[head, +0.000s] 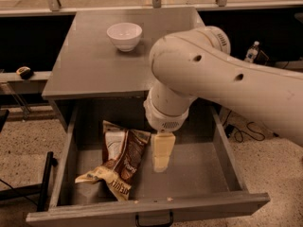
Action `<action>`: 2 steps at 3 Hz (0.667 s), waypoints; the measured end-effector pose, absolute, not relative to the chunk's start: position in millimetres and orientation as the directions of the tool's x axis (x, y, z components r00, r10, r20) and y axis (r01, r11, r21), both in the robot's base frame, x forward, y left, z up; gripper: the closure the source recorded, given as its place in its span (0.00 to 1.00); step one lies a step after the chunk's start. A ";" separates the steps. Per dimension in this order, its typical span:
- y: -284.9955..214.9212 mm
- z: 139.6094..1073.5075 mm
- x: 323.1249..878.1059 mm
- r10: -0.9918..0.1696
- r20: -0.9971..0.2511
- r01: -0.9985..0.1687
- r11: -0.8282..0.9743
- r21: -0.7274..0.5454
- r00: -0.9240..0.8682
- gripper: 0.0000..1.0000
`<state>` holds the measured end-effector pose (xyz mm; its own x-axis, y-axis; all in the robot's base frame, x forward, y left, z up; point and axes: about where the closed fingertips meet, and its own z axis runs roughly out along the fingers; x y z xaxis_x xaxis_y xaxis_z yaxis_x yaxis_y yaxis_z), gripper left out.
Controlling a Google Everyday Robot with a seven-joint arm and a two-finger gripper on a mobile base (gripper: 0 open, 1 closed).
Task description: Pick brown chip bag from top drawer and place on counter
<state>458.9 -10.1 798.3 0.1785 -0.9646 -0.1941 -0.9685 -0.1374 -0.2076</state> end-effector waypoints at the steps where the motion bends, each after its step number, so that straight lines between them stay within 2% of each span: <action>1: 4.2 746.4 466.8 -0.892 -0.108 -0.887 -0.411 -0.210 0.439 0.00; 2: 20.1 720.7 464.7 -0.768 -0.053 -0.755 -0.610 -0.243 0.638 0.00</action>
Offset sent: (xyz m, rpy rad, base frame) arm 0.0038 0.0506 -0.1112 -0.1734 -0.1905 0.9107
